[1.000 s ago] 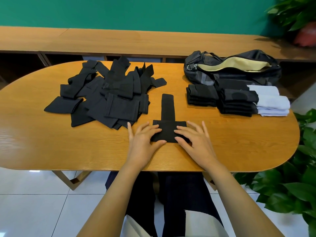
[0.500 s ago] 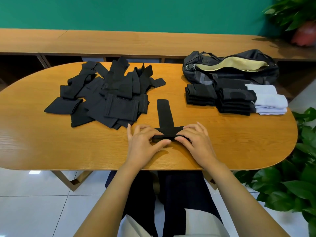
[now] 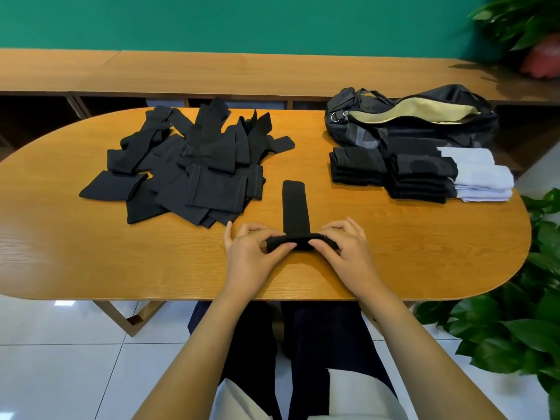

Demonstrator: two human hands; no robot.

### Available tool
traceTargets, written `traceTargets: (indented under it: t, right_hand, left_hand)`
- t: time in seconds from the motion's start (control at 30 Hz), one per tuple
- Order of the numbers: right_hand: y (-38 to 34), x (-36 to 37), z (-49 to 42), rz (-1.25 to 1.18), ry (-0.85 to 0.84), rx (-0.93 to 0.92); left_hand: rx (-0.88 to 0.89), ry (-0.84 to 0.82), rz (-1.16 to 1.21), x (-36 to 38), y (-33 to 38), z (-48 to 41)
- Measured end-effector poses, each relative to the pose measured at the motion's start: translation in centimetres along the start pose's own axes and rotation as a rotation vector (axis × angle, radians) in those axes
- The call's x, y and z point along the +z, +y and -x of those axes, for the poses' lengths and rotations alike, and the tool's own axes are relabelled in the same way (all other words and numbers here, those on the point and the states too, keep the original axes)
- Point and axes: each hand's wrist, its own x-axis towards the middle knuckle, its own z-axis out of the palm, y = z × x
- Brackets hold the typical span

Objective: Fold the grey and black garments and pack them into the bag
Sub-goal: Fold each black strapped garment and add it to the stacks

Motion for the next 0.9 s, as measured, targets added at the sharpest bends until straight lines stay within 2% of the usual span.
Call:
traceTargets:
  t: [0.2, 0.4, 0.57, 0.7, 0.9]
  right_hand:
    - [0.25, -0.12, -0.02, -0.089, 0.013, 0.056]
    - [0.21, 0.07, 0.08, 0.097, -0.006, 0.002]
    - [0.40, -0.16, 0.11, 0.012, 0.069, 0.090]
    - [0.66, -0.15, 0.08, 0.038, 0.075, 0.083]
    - [0.90, -0.21, -0.07, -0.027, 0.104, 0.168]
  left_hand:
    - [-0.026, 0.010, 0.003, -0.04, -0.03, 0.00]
    - [-0.092, 0.014, 0.042, -0.12, -0.10, 0.01]
    - [-0.131, 0.013, 0.060, 0.02, -0.58, 0.05]
    - [-0.128, 0.034, 0.098, -0.20, -0.25, 0.01]
    - [-0.151, 0.031, 0.050, -0.26, -0.32, -0.04]
